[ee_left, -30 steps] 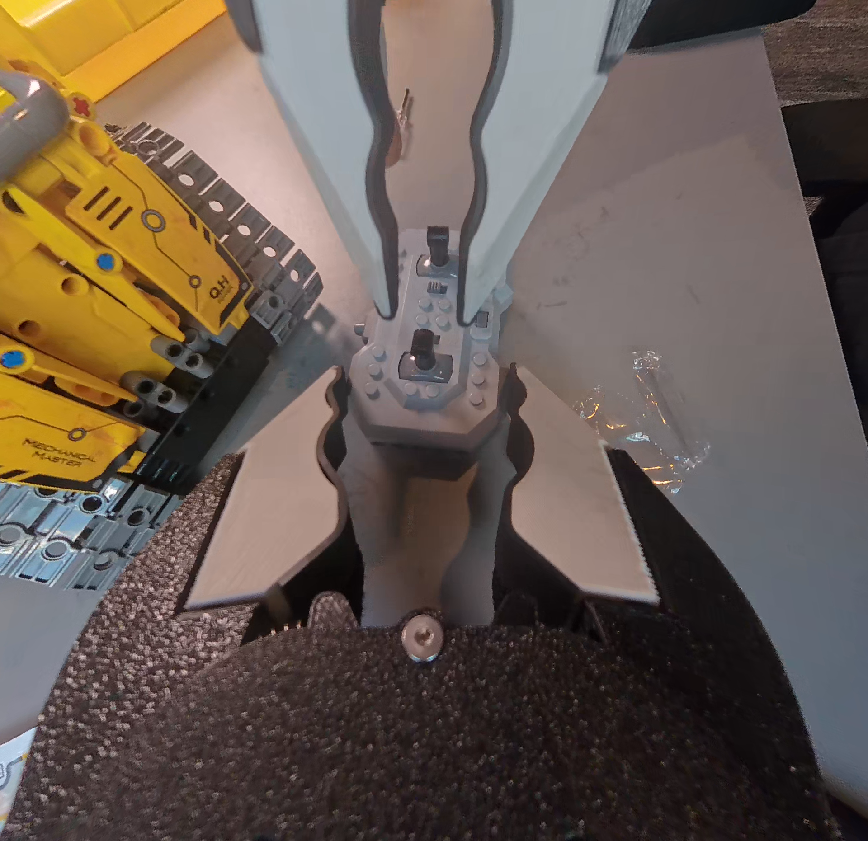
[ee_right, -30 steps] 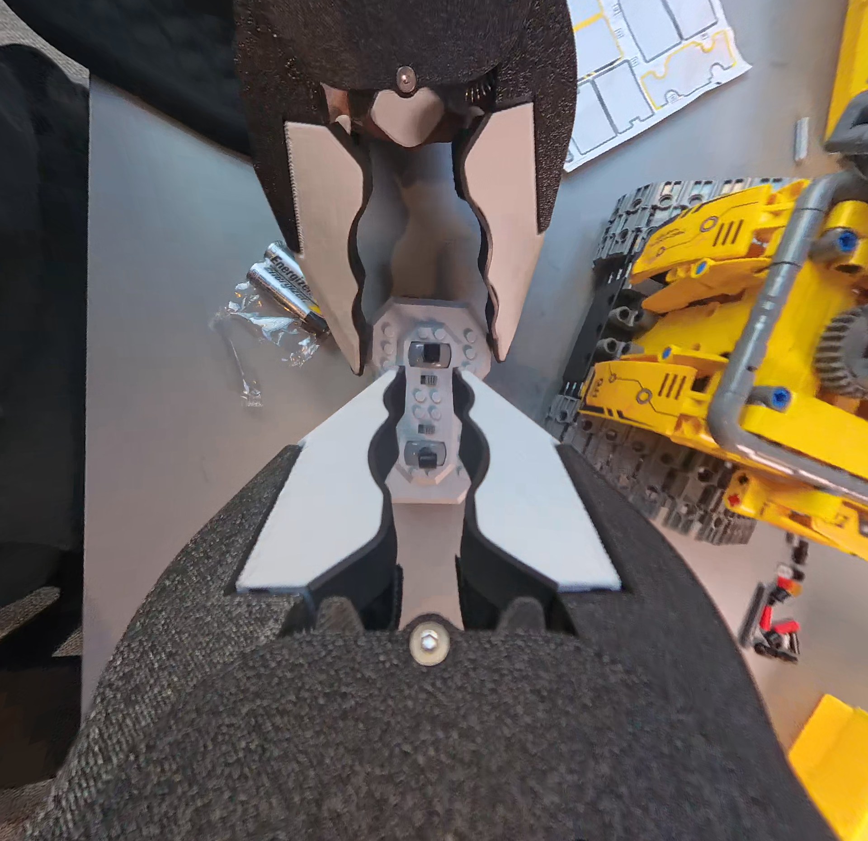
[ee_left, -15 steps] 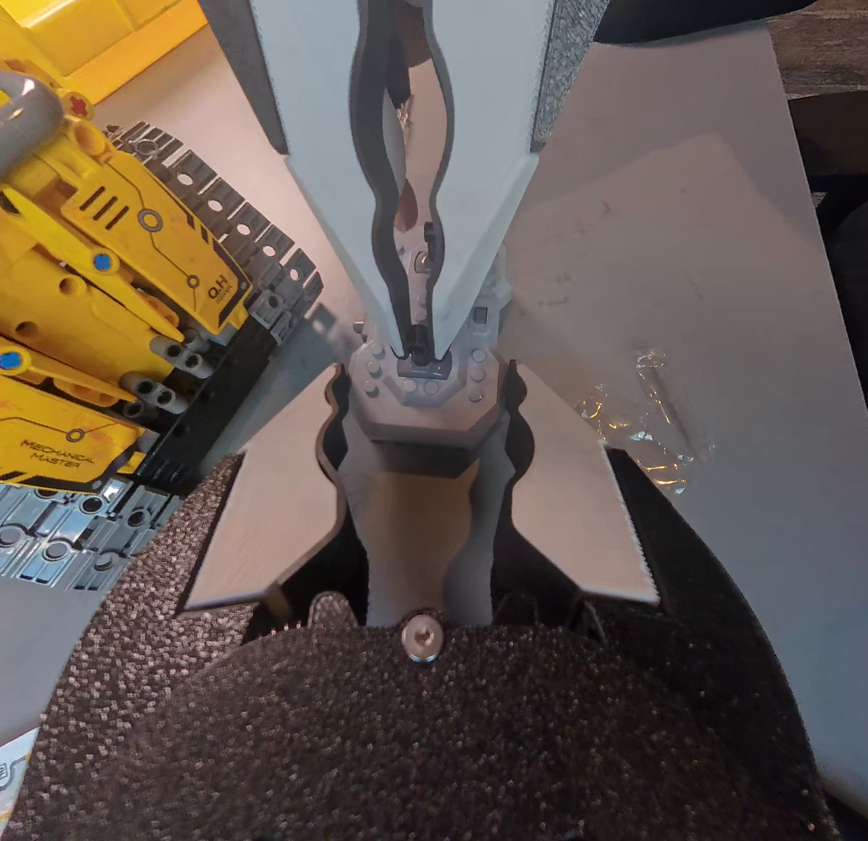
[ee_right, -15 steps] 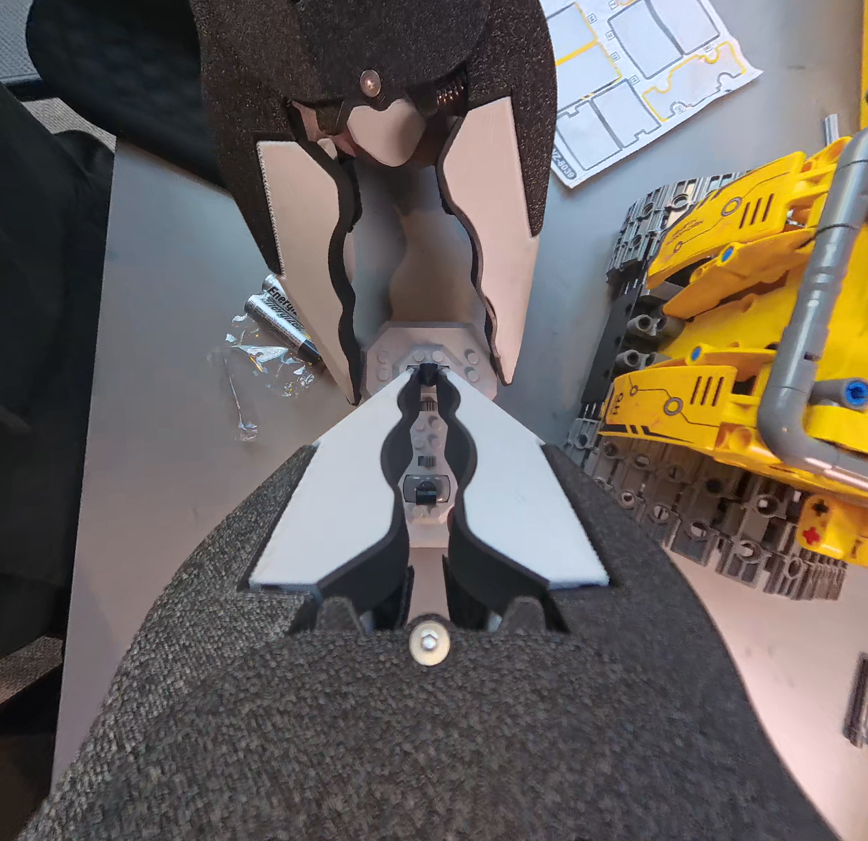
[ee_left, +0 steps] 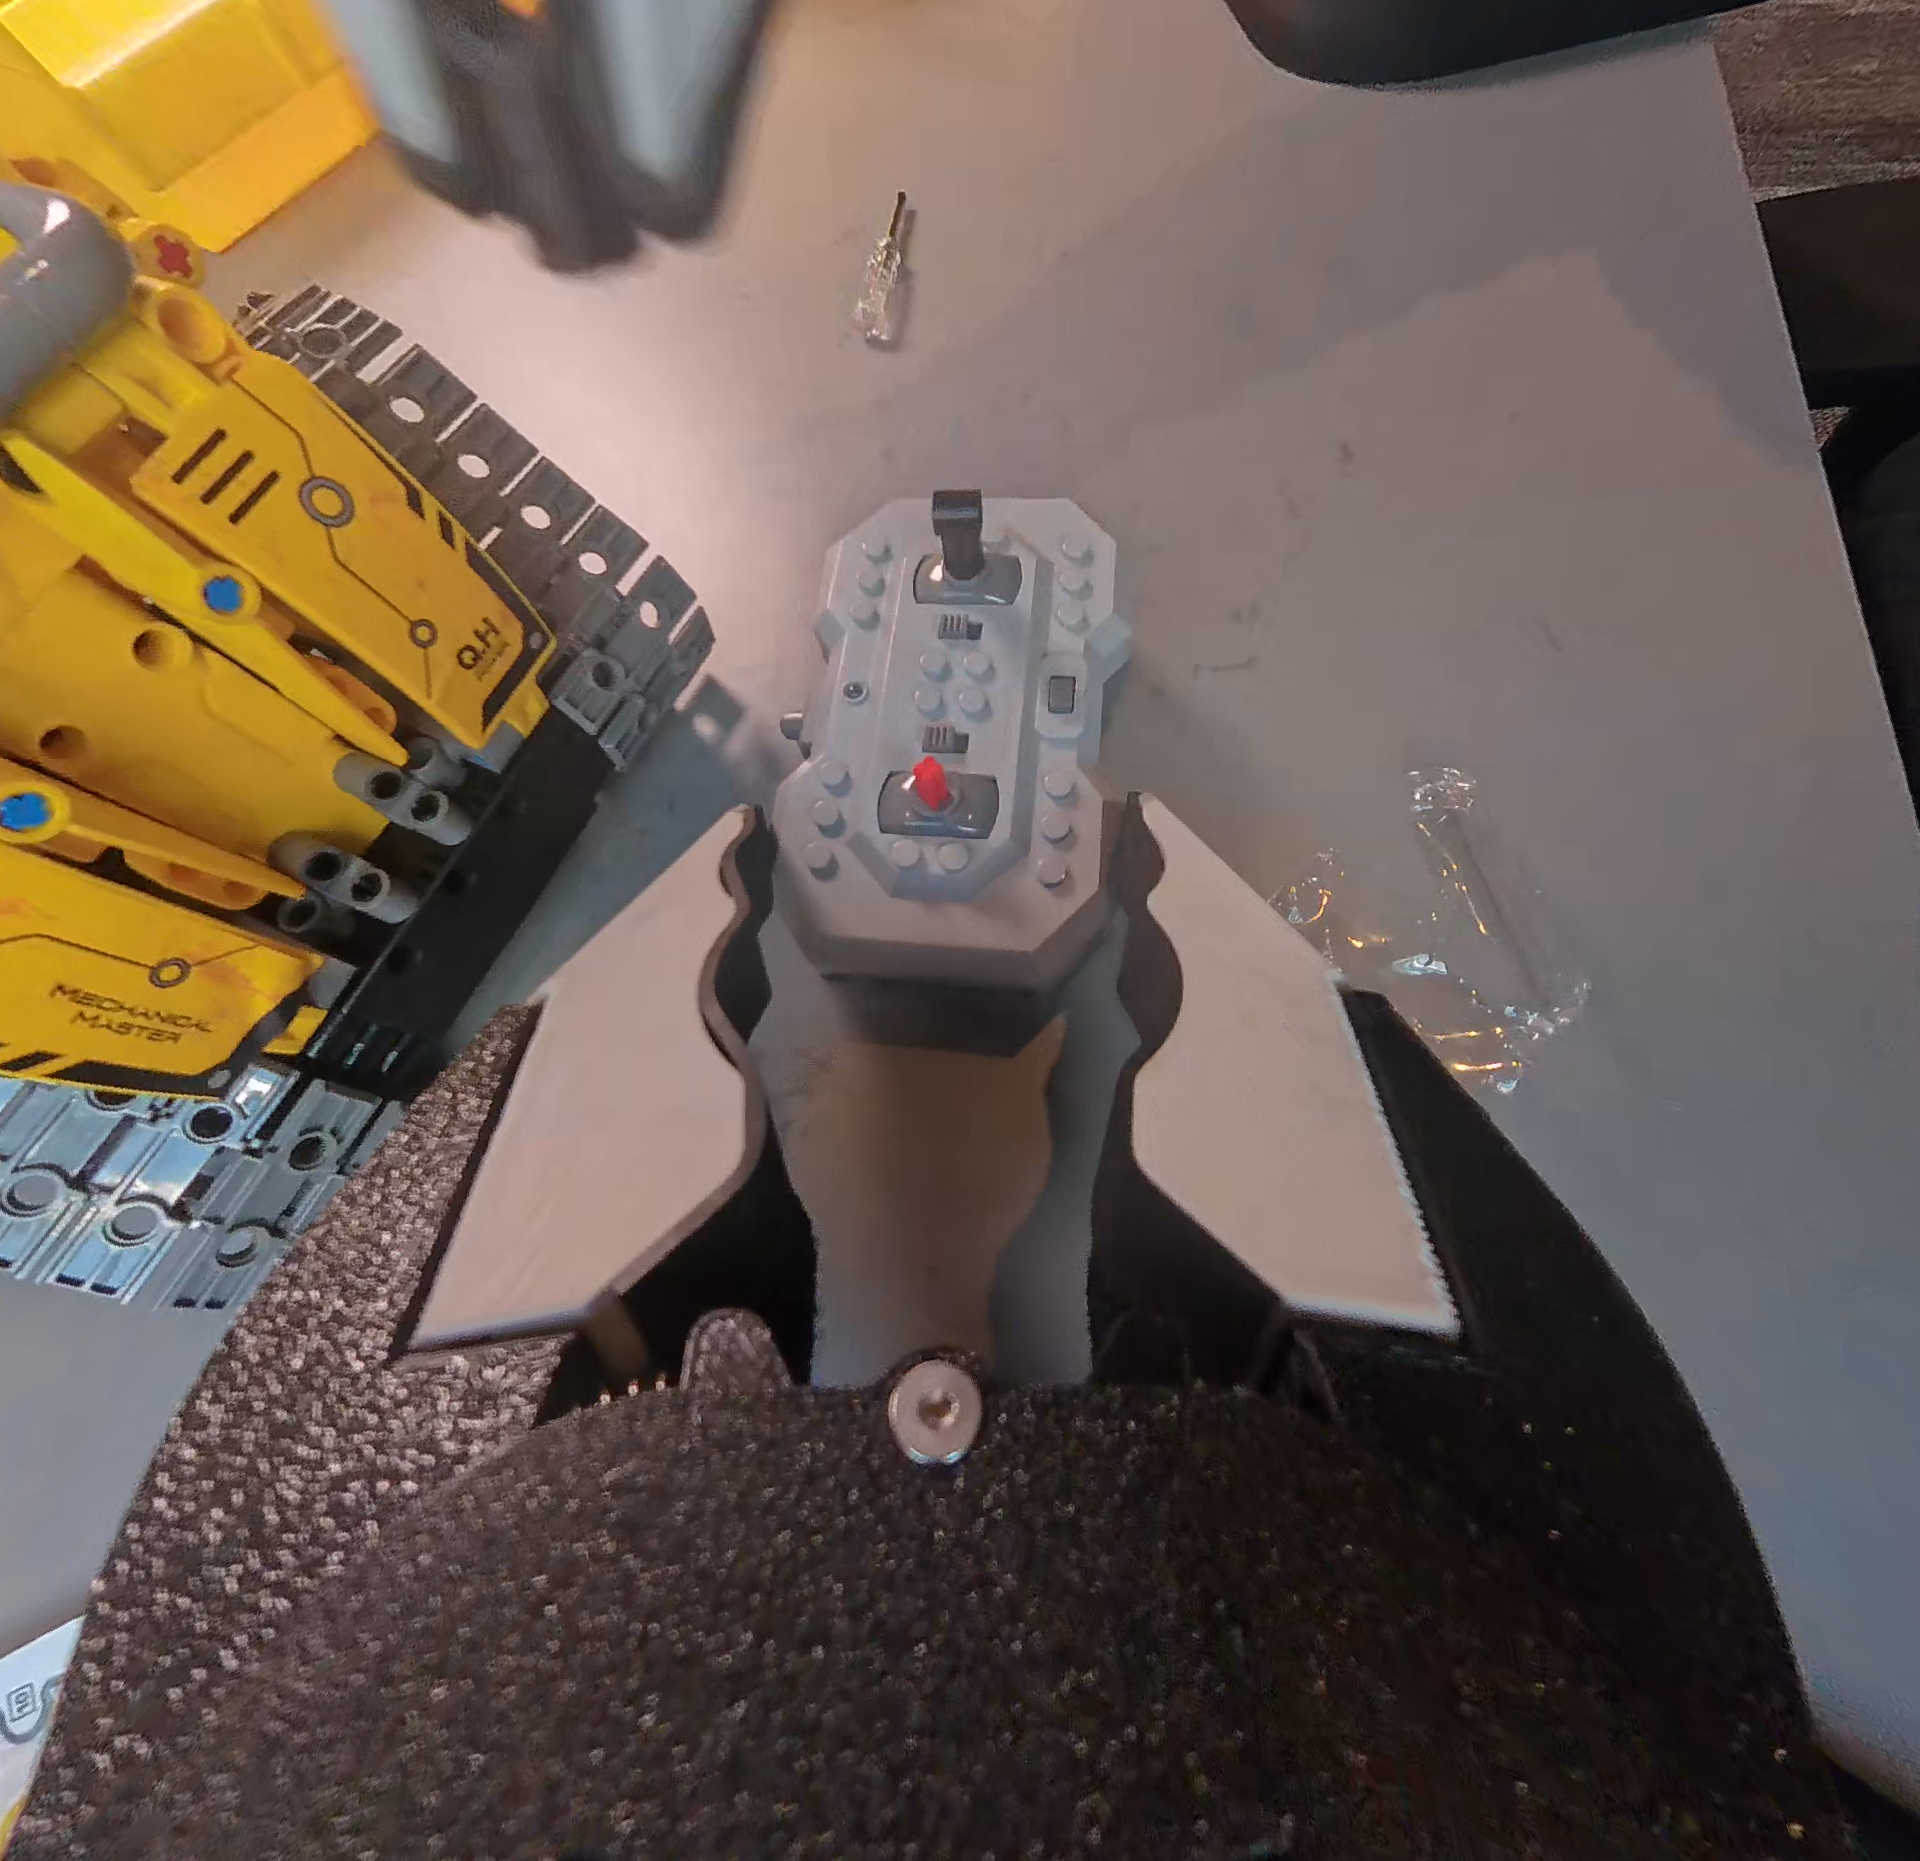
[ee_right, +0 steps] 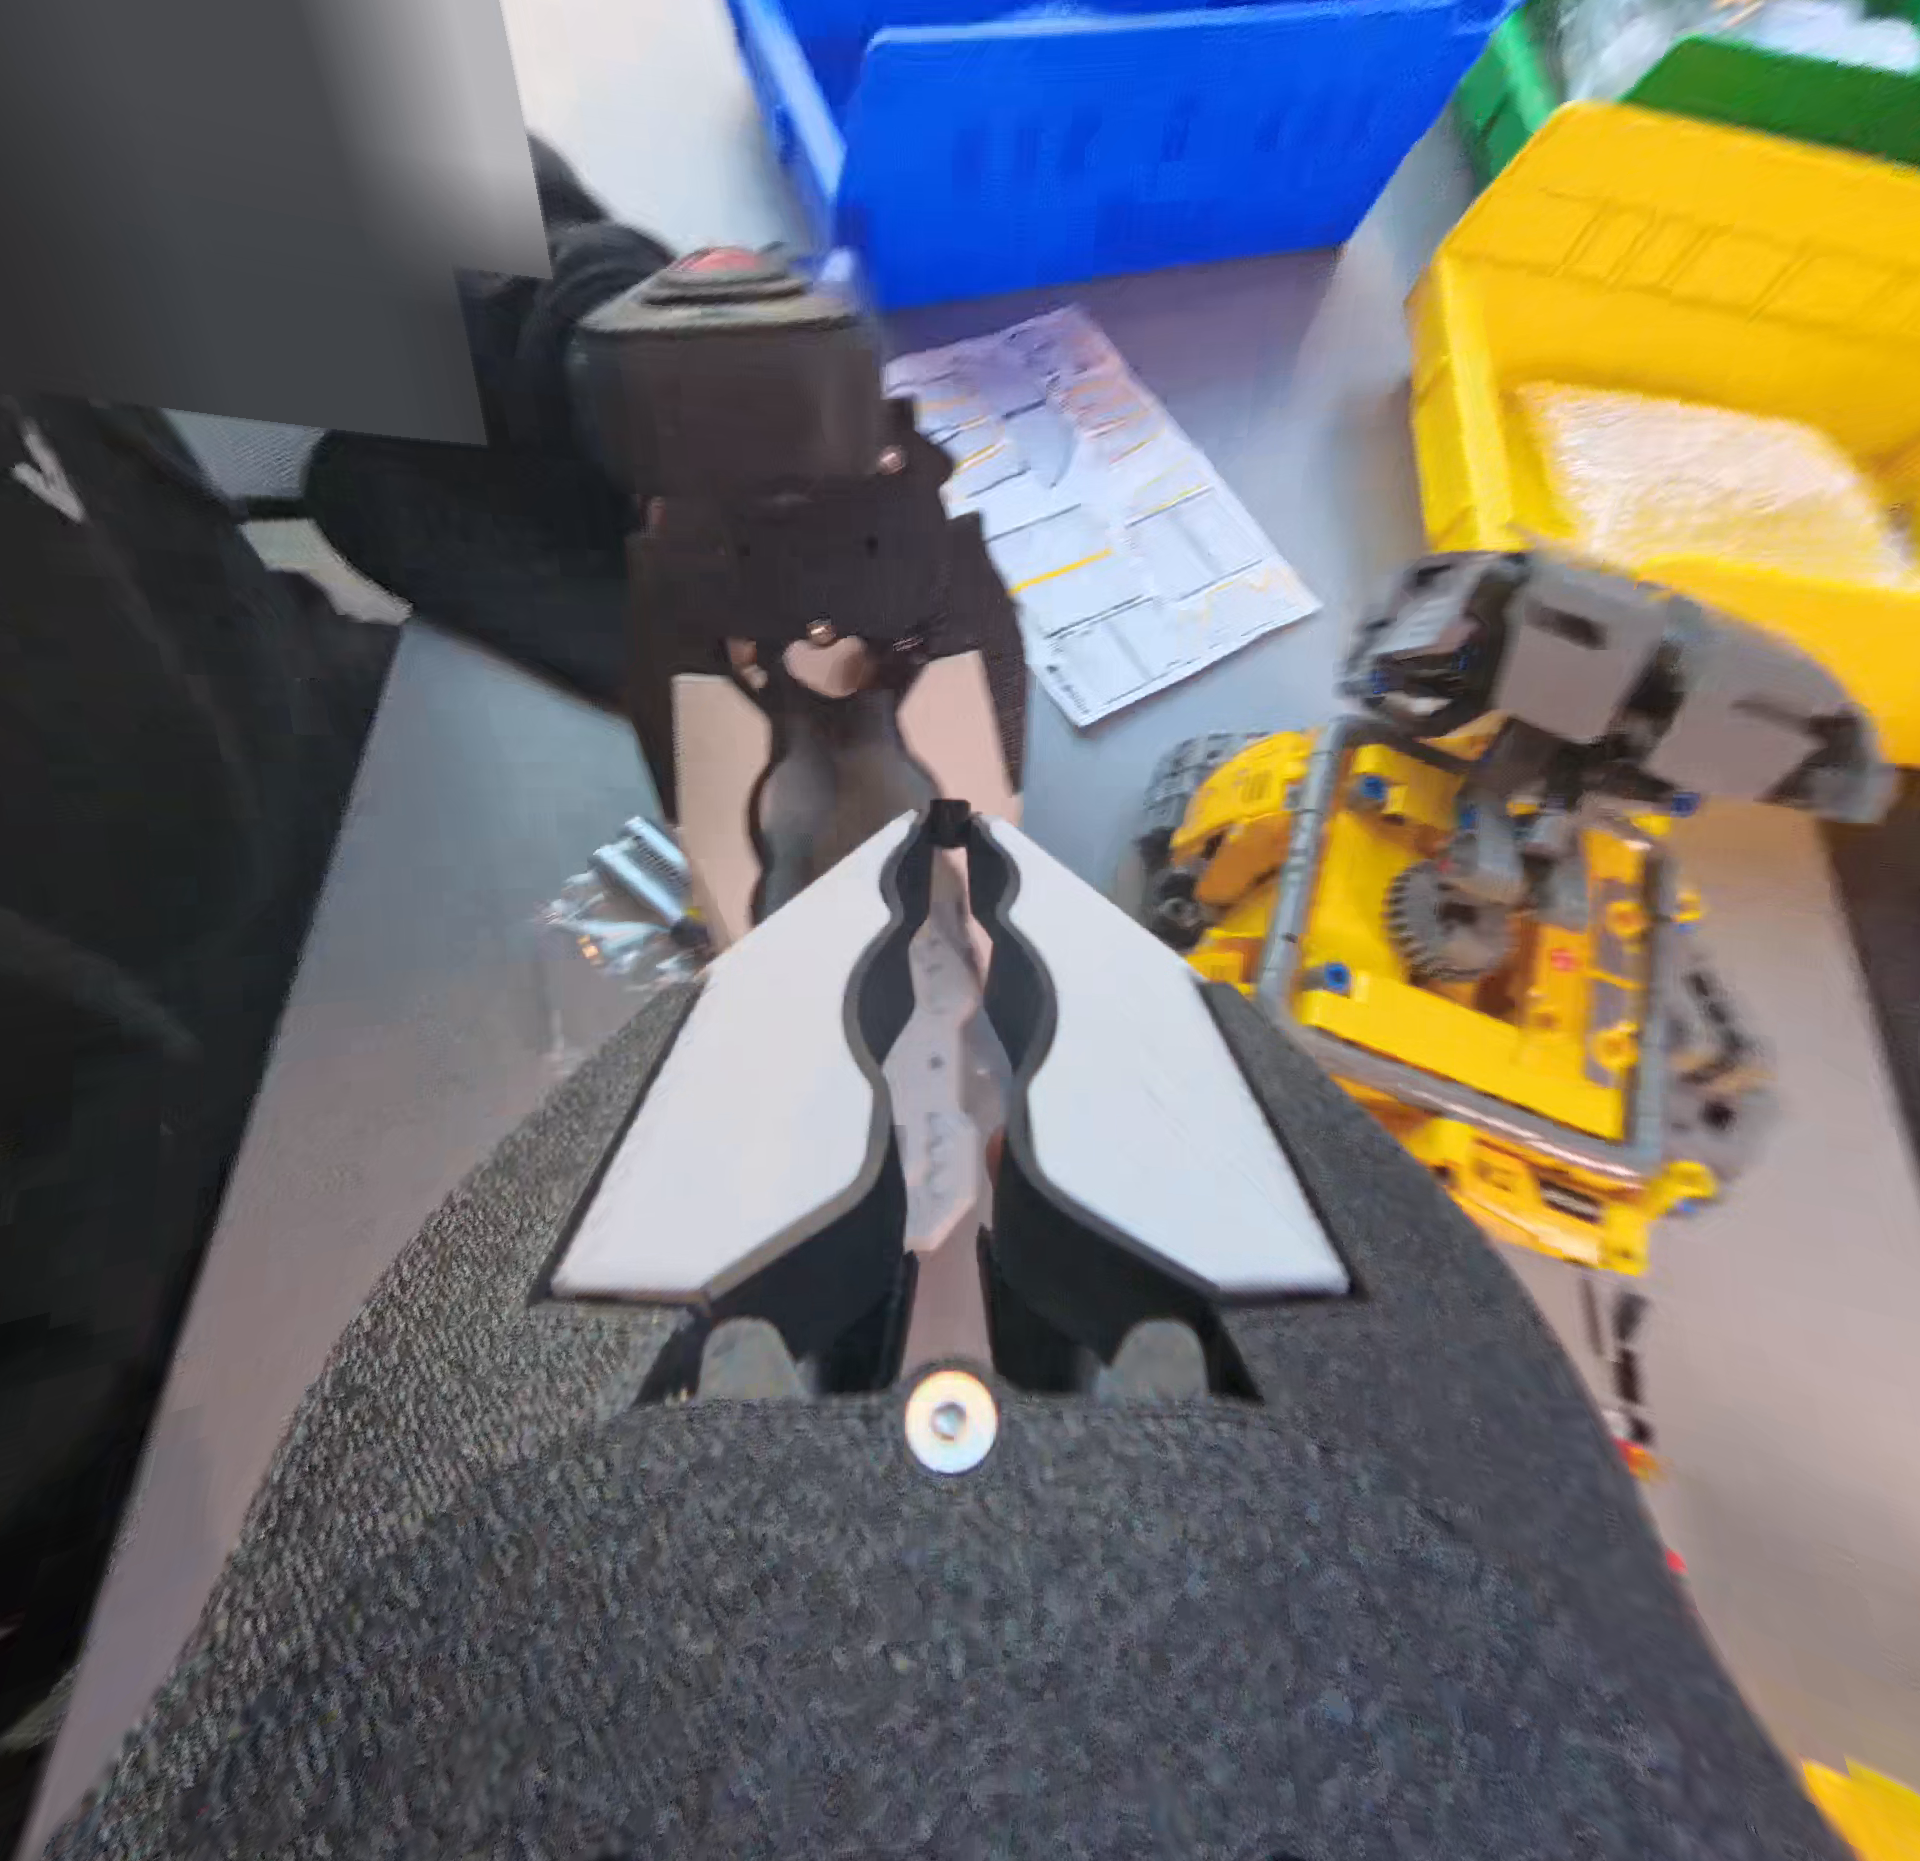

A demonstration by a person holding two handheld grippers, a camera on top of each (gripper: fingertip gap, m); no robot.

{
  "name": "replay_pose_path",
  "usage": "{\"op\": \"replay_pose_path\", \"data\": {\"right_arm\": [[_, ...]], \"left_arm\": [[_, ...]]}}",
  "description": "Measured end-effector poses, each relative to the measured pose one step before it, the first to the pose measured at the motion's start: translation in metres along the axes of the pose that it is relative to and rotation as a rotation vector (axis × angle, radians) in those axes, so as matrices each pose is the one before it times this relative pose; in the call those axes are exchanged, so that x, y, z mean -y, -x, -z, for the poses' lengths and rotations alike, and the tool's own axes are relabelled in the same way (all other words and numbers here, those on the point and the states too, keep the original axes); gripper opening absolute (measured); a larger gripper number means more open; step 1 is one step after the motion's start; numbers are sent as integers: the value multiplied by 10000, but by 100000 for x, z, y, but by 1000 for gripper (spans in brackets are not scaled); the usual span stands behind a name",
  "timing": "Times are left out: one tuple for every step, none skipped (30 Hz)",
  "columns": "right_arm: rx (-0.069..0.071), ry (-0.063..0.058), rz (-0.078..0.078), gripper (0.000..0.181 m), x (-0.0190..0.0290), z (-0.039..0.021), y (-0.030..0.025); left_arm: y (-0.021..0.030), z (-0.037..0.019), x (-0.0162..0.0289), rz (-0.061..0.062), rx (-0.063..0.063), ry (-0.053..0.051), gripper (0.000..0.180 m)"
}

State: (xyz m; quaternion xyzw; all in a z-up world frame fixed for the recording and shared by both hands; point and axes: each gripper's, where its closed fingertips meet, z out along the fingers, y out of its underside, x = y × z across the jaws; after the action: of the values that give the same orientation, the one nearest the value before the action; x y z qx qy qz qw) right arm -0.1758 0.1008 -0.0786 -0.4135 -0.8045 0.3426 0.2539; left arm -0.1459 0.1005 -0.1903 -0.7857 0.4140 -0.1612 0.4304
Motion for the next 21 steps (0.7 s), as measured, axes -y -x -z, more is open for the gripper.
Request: {"op": "replay_pose_path", "data": {"right_arm": [[216,356,-52,6,-805,-247,883],[-175,173,-118,6,-724,107,48],[-50,-252,-448,6,-22,460,-39],[-55,-282,-409,6,64,495,-59],[-220,-54,-190,6,-296,303,-168],[-180,71,-131,7,-529,67,-13],[-142,-126,-200,7,-300,-45,115],[-85,-124,-365,7,-272,-102,138],[2,-53,-336,7,-372,-176,208],[-157,-106,-232,7,-278,-176,-24],[-235,-106,-287,7,-254,-203,-192],[26,-63,-360,7,-284,-269,144],[72,-123,-325,7,-139,-287,229],[22,-178,-224,7,7,-280,185],[126,-88,-182,7,-30,-268,359],[154,-184,-120,7,187,-206,425],[166,-260,-155,7,320,-159,419],[229,-217,-205,6,284,-159,458],[164,-216,-195,6,282,-143,312],[-10,-196,-161,7,246,-122,5],[11,-117,-131,7,120,-126,12]], "left_arm": [[-4,-3,8,81,-76,0,67],[-6,7,8,40,-47,3,67],[-10,13,-1,-27,26,-1,67],[0,22,-1,-7,23,1,67],[4,1,-1,5,5,1,68],[11,4,22,18,-10,-5,68],[3,6,15,3,-1,-8,68],[-3,18,7,-16,6,-5,68],[-28,44,-11,-18,-22,6,68],[-147,83,-16,-11,-124,-9,69],[-222,170,127,39,-212,-104,72],[-96,269,221,103,-177,-156,74],[173,415,283,127,-17,-193,75],[186,556,417,81,36,-270,74],[95,648,626,4,54,-401,70],[-117,647,757,-98,25,-480,60],[-200,559,758,-171,60,-460,48],[-31,411,613,-188,222,-353,34],[-45,297,476,-197,221,-229,27],[-203,216,426,-181,93,-173,24],[-154,167,464,-137,99,-178,20]]}}
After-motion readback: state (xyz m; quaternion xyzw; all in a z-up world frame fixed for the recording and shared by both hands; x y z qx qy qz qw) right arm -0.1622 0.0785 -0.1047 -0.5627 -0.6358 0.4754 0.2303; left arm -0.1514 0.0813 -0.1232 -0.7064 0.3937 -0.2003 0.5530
